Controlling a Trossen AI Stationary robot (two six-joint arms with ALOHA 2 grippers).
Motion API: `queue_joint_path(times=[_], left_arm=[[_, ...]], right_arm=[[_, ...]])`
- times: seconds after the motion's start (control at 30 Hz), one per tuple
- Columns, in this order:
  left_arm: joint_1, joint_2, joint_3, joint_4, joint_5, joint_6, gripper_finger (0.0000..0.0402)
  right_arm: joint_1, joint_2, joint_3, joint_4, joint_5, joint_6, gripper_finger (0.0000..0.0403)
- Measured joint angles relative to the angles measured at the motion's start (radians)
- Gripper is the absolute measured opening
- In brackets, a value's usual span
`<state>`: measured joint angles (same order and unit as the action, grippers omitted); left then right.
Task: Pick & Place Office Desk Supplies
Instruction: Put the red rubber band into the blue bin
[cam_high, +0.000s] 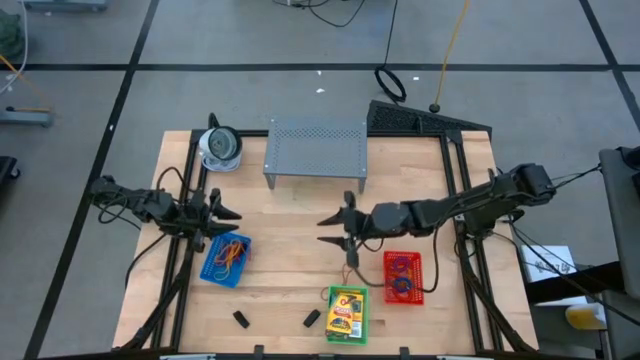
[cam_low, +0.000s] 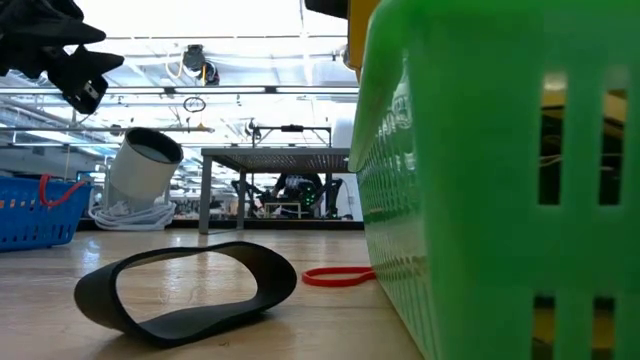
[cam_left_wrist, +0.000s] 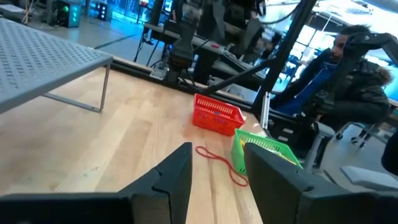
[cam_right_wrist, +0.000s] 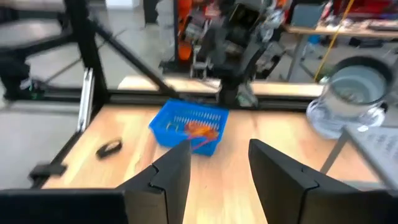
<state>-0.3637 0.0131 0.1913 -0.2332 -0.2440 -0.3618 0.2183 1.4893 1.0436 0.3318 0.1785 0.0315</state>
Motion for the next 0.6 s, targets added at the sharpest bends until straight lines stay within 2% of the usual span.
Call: queue_joint_path(times=[0.2,0.33,0.53,0.6], left_arm=[[0.0,0.0,0.0,0.0,0.0,0.0,0.0154],[0.0,0.0,0.0,0.0,0.001,-0.001,0.0154],[0.0,0.0,0.0,0.0,0.001,-0.003,0.0154],[0.0,0.0,0.0,0.0,0.002,-0.003,0.0154]], right_arm=[[0.039,0.053,0.033,-0.073,0.0,-0.035,0.0155],[0.067,0.086,0.081,-0.184,0.006,-0.047,0.0155],[0.084,0.113,0.145,-0.403,0.132,-0.051,0.0155],[0.084,0.113,0.17,-0.47,0.138,-0.048,0.0155]])
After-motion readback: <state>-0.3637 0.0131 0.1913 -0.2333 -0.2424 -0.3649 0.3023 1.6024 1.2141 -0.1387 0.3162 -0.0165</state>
